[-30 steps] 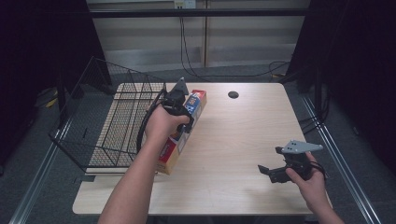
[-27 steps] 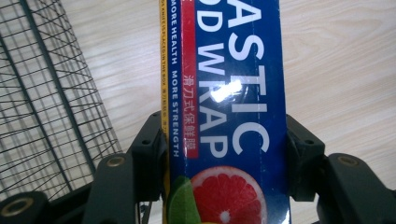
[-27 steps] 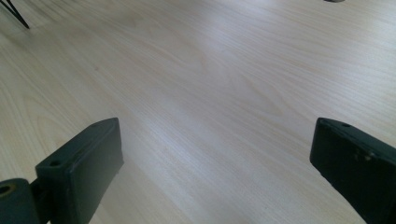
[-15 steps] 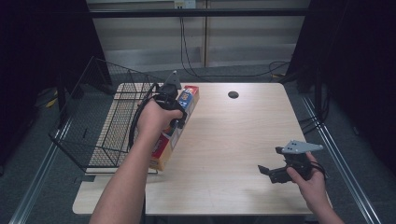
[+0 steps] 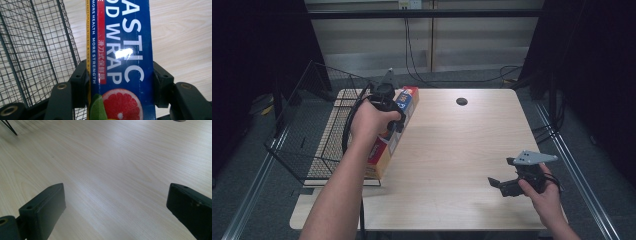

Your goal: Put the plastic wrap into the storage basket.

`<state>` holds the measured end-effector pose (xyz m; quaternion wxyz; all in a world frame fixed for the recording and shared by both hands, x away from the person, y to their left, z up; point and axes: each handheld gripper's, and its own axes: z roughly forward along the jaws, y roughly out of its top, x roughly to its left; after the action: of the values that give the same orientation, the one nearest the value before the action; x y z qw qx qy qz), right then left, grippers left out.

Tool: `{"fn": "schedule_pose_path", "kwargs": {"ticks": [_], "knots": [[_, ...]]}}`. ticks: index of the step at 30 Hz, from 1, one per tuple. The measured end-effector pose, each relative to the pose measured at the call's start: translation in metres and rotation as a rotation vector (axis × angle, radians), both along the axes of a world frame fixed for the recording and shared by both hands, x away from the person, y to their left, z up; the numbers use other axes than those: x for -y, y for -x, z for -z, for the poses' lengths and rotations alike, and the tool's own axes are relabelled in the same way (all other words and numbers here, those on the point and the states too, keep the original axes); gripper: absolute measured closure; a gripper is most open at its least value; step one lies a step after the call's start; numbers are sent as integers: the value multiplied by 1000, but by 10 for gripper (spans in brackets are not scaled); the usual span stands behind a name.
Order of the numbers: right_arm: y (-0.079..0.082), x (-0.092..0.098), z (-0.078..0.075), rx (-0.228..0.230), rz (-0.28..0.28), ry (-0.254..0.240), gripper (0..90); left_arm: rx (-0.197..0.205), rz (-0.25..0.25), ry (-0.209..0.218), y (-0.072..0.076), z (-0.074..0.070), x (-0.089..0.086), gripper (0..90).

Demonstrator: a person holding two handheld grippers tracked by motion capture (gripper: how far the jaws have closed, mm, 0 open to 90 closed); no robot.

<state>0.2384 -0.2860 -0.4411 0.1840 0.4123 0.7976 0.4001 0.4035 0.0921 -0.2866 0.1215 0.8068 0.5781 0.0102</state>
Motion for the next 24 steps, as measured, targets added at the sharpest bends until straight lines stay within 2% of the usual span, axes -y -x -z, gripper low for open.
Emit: {"fn": "schedule_pose_path", "kwargs": {"ticks": [3,15,17,20,24], "knots": [[0,0,0,-2,-5,-2,18,0,-20,1,0,-2,-2,441],[0,-1,0,1,-4,1,19,-7,-34,3,0,-13,-12,442],[0,0,0,-4,-4,-2,19,9,-43,-5,-1,-15,-14,442],[0,0,0,-2,-7,-3,19,9,-63,7,-1,-18,-19,442],[0,1,0,1,-6,-2,19,11,-66,-3,-2,-22,-25,442]]}}
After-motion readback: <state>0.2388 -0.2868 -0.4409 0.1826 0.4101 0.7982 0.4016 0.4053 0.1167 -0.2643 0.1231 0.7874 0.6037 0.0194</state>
